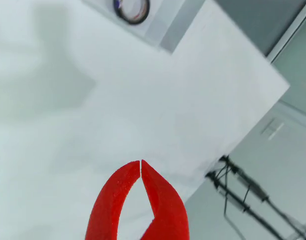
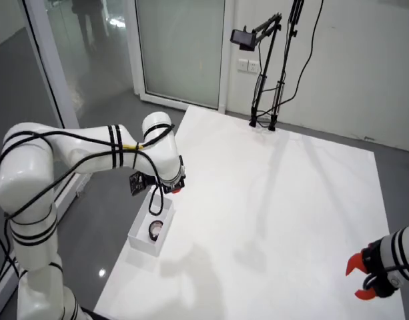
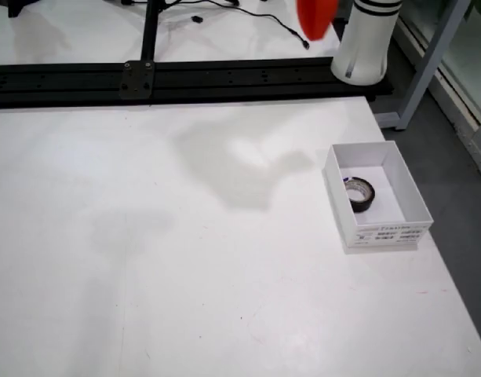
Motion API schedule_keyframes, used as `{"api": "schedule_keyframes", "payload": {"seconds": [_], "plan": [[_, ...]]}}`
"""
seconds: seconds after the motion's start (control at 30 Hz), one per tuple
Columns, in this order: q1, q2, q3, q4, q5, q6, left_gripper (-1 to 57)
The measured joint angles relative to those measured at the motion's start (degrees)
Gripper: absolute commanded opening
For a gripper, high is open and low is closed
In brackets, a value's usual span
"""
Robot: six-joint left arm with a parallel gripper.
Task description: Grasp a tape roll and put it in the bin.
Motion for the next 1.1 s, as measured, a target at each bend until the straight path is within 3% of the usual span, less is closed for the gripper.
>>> {"api": "schedule_keyframes", "payload": {"seconds": [0.67, 1.1], "plan": [[-15.65, -2.65, -2.74, -6.13, 1.2, 0.0, -0.5], [-19.48, -3.07, -3.17, -7.76, 1.6, 0.0, -0.5]]}}
